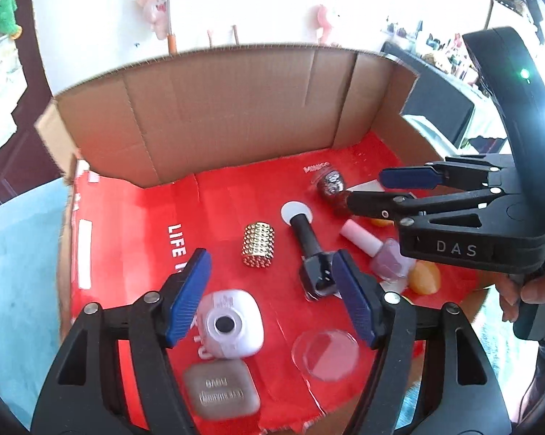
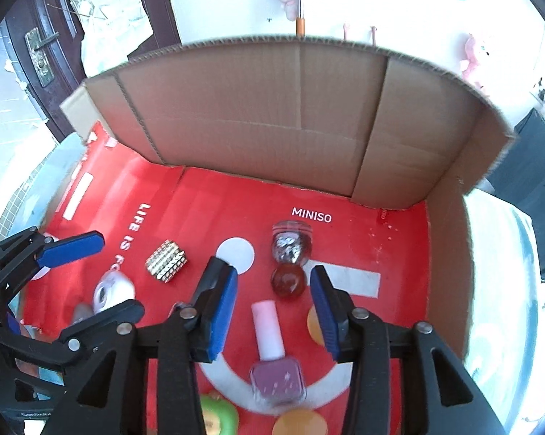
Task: Organize rigid objects
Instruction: 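Withdraw both tools from the box back over the table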
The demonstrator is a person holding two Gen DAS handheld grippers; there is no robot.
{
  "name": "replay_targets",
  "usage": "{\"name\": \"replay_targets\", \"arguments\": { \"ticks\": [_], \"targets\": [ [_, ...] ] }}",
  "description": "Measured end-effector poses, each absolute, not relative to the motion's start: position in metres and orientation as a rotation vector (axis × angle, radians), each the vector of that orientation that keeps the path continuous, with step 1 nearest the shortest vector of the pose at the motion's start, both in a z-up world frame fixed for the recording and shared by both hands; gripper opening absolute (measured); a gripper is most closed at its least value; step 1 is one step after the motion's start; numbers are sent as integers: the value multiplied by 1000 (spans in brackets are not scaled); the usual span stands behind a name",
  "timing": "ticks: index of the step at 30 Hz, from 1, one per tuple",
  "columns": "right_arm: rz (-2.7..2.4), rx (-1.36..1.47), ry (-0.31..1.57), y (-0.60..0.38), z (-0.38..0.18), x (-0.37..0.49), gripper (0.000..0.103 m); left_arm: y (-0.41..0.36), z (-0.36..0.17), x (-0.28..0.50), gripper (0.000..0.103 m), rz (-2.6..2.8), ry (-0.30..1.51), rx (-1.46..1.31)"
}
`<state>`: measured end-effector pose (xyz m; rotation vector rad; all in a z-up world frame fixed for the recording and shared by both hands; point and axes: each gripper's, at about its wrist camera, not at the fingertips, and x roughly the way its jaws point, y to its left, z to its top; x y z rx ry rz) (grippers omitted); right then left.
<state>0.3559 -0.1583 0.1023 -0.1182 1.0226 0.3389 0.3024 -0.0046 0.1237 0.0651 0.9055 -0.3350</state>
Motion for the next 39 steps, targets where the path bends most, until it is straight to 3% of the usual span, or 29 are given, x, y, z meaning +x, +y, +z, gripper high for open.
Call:
{"name": "replay_targets", "arguments": {
  "ticks": [7, 14, 17, 24, 39],
  "targets": [
    [345, -100, 923, -172, 138, 305, 68, 7, 156, 253, 81, -296, 784, 34],
    [314, -75, 765, -184, 158, 251, 96, 11, 155, 213, 91, -198, 639, 1],
    [284, -75, 683, -190, 154, 226, 102, 14, 149, 198, 96, -153, 568, 2],
    [196, -108, 562, -192, 114, 199, 103, 15, 117, 194, 97, -78, 512, -1],
    [167, -62, 541, -196, 71, 215, 103, 7, 81, 212, 97, -67, 566, 36]
  ]
}}
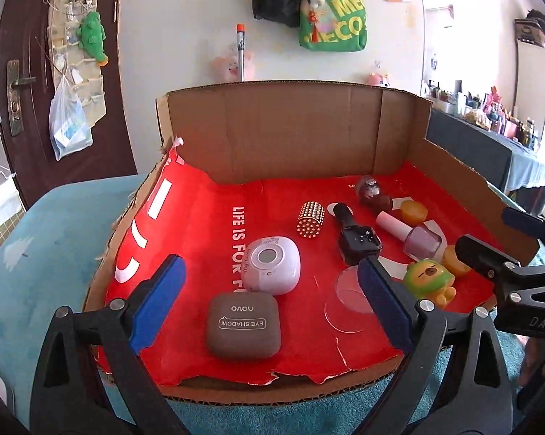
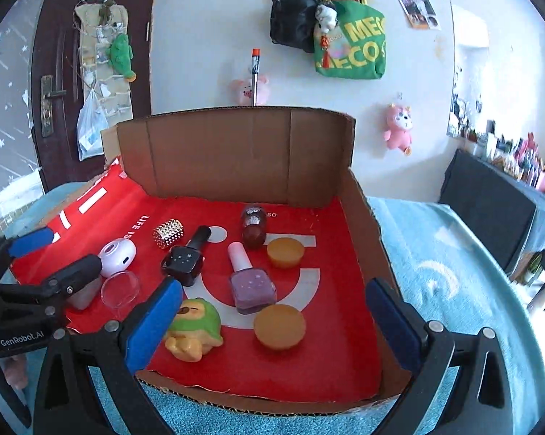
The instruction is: Organize rigid objects
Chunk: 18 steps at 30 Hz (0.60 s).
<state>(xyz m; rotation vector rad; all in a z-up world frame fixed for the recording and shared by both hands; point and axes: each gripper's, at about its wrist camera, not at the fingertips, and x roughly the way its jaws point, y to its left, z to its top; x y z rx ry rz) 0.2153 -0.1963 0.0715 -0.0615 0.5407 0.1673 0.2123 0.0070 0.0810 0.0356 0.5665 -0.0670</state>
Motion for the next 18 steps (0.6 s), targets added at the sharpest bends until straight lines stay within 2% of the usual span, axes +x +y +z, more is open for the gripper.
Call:
{"name": "replay_targets", "arguments": {
  "ticks": [18],
  "targets": [
    [165, -89, 568, -192, 65, 220, 103, 14, 77, 214, 97, -75, 605, 4]
  ]
}}
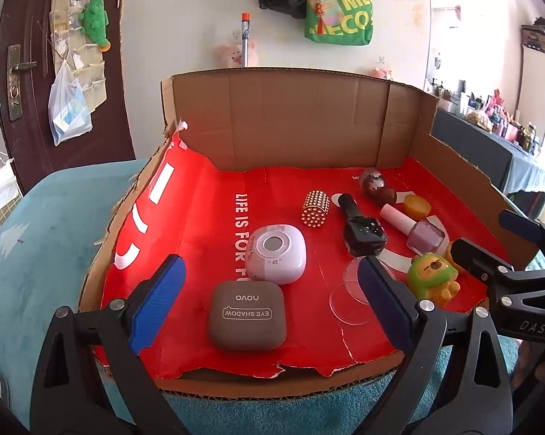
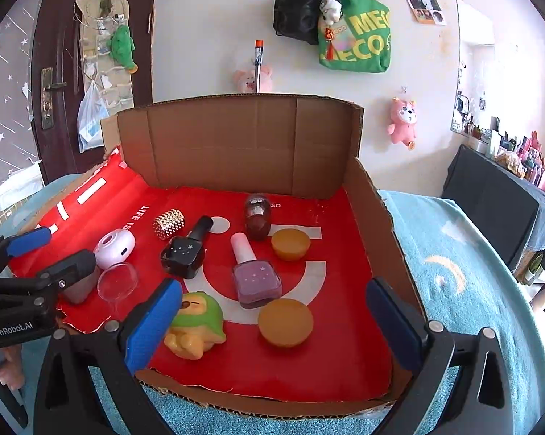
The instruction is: Organize rigid objects
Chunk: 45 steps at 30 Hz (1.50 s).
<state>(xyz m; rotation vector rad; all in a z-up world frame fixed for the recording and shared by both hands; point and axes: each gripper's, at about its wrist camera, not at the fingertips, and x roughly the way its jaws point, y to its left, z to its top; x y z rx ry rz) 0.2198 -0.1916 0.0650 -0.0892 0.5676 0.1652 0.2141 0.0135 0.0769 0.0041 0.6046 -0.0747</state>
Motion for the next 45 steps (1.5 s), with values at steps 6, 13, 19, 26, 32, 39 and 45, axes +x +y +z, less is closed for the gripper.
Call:
{"name": "replay_targets", "arguments": {
  "ticks": [6, 13, 19, 26, 32, 39, 45],
  "targets": [
    [164, -91, 572, -192, 65, 219, 103, 14, 76, 216, 97, -72, 616, 3],
    [160, -94, 574, -192, 65, 219, 103, 15, 76, 217, 97, -71, 618, 2],
    [160, -94, 574, -192, 65, 219, 103, 15, 76, 217, 97, -72, 619, 2],
    [161, -94, 574, -192, 65, 219, 103, 15, 76, 217, 97, -72, 618, 2],
    [161, -94, 574, -192, 65, 219, 103, 15, 76, 217, 97, -72, 619, 2],
    [160, -95, 575, -192, 65, 219, 103, 15, 76, 217, 97, -72, 618, 2],
    [160, -95, 575, -192, 65, 219, 103, 15, 76, 217, 97, -72, 618, 2]
  ]
}}
